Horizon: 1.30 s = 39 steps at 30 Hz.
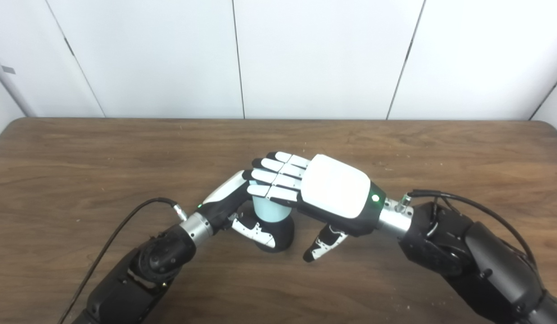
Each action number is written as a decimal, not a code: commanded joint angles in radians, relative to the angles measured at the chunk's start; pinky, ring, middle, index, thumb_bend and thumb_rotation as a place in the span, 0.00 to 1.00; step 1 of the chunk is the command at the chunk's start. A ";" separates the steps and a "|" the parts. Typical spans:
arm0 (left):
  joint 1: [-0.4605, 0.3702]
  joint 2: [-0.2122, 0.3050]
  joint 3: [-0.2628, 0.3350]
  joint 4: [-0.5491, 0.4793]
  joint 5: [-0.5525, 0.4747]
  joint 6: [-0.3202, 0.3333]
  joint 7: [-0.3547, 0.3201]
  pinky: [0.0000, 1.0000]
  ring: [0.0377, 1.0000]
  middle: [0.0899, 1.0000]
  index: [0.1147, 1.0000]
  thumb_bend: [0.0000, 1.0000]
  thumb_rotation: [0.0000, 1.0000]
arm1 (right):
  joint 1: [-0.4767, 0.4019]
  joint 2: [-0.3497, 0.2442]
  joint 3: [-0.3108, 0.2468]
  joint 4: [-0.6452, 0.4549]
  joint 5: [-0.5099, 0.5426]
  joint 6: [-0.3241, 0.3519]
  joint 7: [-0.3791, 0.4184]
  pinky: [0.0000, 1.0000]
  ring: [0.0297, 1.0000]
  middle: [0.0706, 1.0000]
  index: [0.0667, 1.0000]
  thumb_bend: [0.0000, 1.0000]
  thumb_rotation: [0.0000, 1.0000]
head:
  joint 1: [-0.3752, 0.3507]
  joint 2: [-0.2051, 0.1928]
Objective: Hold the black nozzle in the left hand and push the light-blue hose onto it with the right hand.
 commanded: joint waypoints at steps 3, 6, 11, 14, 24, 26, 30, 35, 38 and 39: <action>0.064 0.049 -0.036 0.054 0.059 0.120 -0.097 0.31 0.36 0.43 0.41 0.53 0.00 | 0.016 -0.036 -0.011 0.018 0.022 -0.015 0.051 0.94 0.95 0.93 0.89 0.74 0.15 | 0.003 0.002; 0.065 0.050 -0.034 0.055 0.059 0.120 -0.099 0.31 0.36 0.43 0.41 0.53 0.00 | 0.043 -0.027 -0.033 0.027 0.060 -0.014 0.049 0.95 0.95 0.94 0.91 0.74 0.16 | -0.004 0.001; 0.067 0.049 -0.033 0.056 0.061 0.119 -0.101 0.32 0.37 0.43 0.41 0.53 0.00 | 0.075 -0.008 -0.054 0.037 0.080 -0.014 0.050 0.96 0.96 0.97 0.94 0.74 0.16 | -0.003 0.001; 0.067 0.049 -0.032 0.050 0.061 0.125 -0.104 0.32 0.37 0.43 0.41 0.53 0.00 | 0.079 -0.003 -0.056 0.051 0.101 -0.015 0.044 0.96 0.98 1.00 0.97 0.74 0.15 | 0.001 0.002; 0.064 0.048 -0.036 0.055 0.065 0.124 -0.103 0.33 0.38 0.44 0.41 0.53 0.00 | 0.058 -0.012 -0.039 0.054 0.077 -0.016 -0.006 0.97 0.99 1.00 0.99 0.74 0.14 | 0.001 -0.002; 0.064 0.047 -0.037 0.057 0.065 0.123 -0.103 0.34 0.39 0.44 0.41 0.53 0.00 | 0.053 -0.010 -0.041 0.048 0.049 -0.015 -0.044 0.99 1.00 1.00 0.99 0.75 0.14 | 0.001 -0.002; 0.064 0.048 -0.037 0.059 0.064 0.120 -0.103 0.34 0.39 0.44 0.41 0.53 0.00 | 0.011 0.023 -0.079 0.027 0.038 -0.015 -0.097 1.00 1.00 1.00 1.00 0.78 0.16 | -0.003 -0.002; 0.063 0.045 -0.039 0.062 0.065 0.118 -0.102 0.34 0.39 0.44 0.40 0.52 0.00 | -0.013 0.132 -0.208 -0.024 0.129 0.006 -0.096 1.00 1.00 1.00 1.00 0.83 0.18 | 0.000 -0.003; 0.060 0.044 -0.042 0.062 0.069 0.117 -0.100 0.34 0.38 0.44 0.41 0.53 0.00 | 0.013 0.207 -0.295 -0.013 0.164 0.004 -0.143 1.00 1.00 1.00 1.00 0.80 0.29 | 0.000 -0.004; 0.059 0.044 -0.045 0.062 0.072 0.117 -0.099 0.34 0.38 0.44 0.41 0.53 0.00 | 0.022 0.223 -0.318 0.001 0.165 -0.005 -0.169 1.00 1.00 1.00 1.00 0.79 0.32 | 0.000 -0.005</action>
